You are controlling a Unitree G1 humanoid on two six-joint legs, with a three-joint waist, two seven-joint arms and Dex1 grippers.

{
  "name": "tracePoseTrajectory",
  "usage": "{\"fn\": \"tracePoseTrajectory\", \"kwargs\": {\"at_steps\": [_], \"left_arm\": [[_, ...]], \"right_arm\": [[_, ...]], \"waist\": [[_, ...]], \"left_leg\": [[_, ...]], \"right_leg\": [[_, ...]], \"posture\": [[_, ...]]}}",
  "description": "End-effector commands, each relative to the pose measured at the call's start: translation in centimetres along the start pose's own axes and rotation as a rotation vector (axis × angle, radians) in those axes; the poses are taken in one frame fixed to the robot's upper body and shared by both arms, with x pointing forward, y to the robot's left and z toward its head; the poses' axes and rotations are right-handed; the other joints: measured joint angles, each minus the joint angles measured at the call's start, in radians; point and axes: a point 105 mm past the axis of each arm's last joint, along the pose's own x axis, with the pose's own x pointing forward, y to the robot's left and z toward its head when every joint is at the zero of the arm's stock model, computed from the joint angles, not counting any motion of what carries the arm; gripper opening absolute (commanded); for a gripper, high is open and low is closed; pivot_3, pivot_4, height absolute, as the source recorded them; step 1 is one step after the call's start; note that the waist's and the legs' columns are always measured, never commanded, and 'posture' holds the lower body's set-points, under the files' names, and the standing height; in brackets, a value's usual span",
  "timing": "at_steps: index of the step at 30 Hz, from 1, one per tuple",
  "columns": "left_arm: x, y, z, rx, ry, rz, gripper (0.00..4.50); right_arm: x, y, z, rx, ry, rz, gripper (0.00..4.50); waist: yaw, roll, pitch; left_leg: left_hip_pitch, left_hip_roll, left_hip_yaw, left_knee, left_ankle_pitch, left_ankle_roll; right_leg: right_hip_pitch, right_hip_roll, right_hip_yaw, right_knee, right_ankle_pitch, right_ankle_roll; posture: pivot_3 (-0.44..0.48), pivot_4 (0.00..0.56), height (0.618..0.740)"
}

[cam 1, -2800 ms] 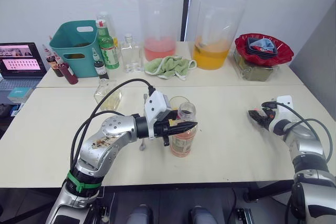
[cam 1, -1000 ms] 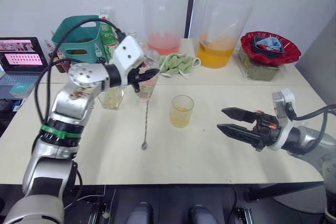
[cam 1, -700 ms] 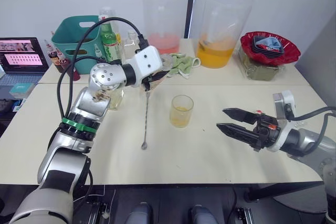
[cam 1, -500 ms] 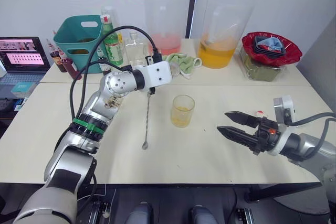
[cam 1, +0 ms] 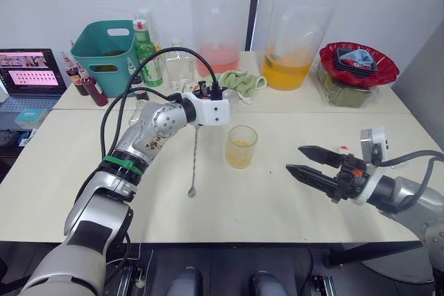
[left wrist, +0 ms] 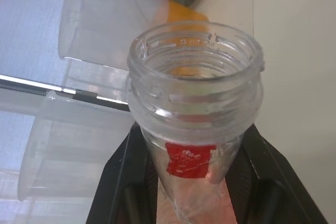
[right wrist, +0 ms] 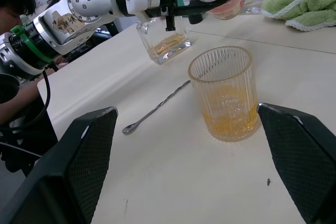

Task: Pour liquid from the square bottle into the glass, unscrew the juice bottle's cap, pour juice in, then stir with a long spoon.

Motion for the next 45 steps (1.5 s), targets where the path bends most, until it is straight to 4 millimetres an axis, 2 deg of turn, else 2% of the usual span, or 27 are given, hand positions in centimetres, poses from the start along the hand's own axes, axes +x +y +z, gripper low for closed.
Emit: {"fn": "tracePoseTrajectory", "kwargs": {"at_steps": [1,21,45], "left_arm": [[0.3,2.6,1.2,0.092,-0.042,0.085,1.26],[0.9,0.2,2.1,0.236,-0.092,0.042,1.26],[1.1,0.2,2.9,0.377,-0.108,0.056,1.26]], "right_arm": [[0.0,-0.2,0.9,-0.047,-0.012,-0.012,4.49],[0.4,-1.1,1.2,-0.086,-0.011,-0.048,4.49],[1.5,-0.3,0.7,-0.089,-0.013,-0.026,4.49]], "waist": [[0.000,0.000,0.000],[0.000,0.000,0.000],[0.000,0.000,0.000]], "left_leg": [[0.000,0.000,0.000,0.000,0.000,0.000],[0.000,-0.001,0.000,0.000,0.000,0.000],[0.000,-0.001,0.000,0.001,0.000,0.000]], "right_leg": [[0.000,0.000,0.000,0.000,0.000,0.000],[0.000,0.000,0.000,0.001,0.000,0.000],[0.000,-0.001,0.000,0.002,0.000,0.000]], "posture": [[0.000,0.150,0.740],[0.000,0.150,0.740],[0.000,0.150,0.740]]}}
